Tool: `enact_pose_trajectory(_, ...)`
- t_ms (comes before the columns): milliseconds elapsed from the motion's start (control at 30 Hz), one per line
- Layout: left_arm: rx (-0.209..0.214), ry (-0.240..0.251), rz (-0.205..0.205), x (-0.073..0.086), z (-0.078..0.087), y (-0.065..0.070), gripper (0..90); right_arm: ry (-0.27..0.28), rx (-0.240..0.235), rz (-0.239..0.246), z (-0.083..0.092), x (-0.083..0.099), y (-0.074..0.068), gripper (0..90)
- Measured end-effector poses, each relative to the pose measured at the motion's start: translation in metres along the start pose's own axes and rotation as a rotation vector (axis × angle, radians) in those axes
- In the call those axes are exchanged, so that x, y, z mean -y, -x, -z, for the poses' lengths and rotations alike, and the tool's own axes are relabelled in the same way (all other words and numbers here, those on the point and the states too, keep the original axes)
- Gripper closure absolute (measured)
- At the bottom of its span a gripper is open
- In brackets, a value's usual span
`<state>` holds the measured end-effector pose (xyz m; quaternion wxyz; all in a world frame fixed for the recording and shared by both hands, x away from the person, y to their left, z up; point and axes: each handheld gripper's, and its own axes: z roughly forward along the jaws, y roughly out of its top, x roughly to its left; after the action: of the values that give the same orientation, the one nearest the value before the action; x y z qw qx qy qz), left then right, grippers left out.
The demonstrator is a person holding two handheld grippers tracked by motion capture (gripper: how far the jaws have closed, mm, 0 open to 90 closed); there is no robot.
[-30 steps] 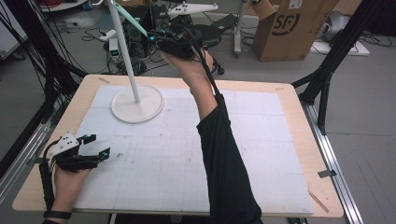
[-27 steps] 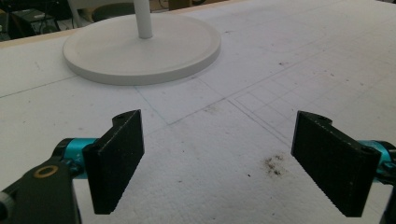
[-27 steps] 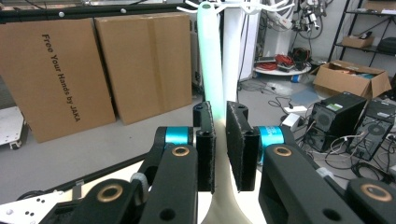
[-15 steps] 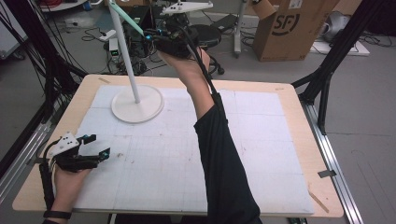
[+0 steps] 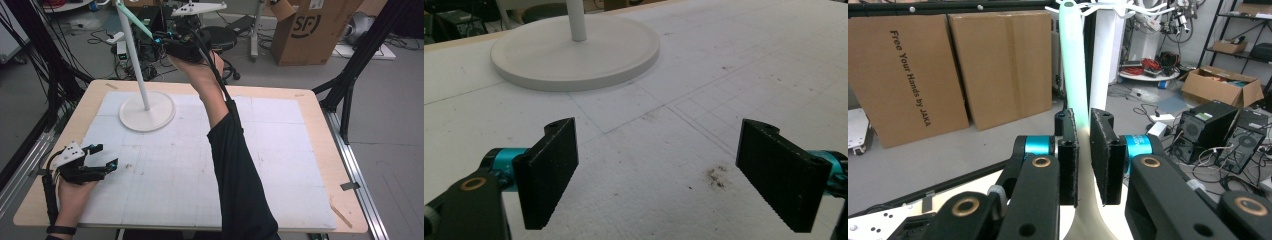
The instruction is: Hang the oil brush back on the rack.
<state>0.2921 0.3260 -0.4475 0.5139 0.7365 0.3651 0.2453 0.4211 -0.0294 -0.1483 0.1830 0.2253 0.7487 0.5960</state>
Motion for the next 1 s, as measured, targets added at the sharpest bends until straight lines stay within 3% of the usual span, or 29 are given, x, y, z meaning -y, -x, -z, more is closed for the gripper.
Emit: enact_pose_trajectory(1000, 0.001, 0.0, -0.002, 0.0, 0.0, 0.0001, 17.7, -0.032, 0.048, -0.001, -0.0027, 0.0017, 0.004, 82.4)
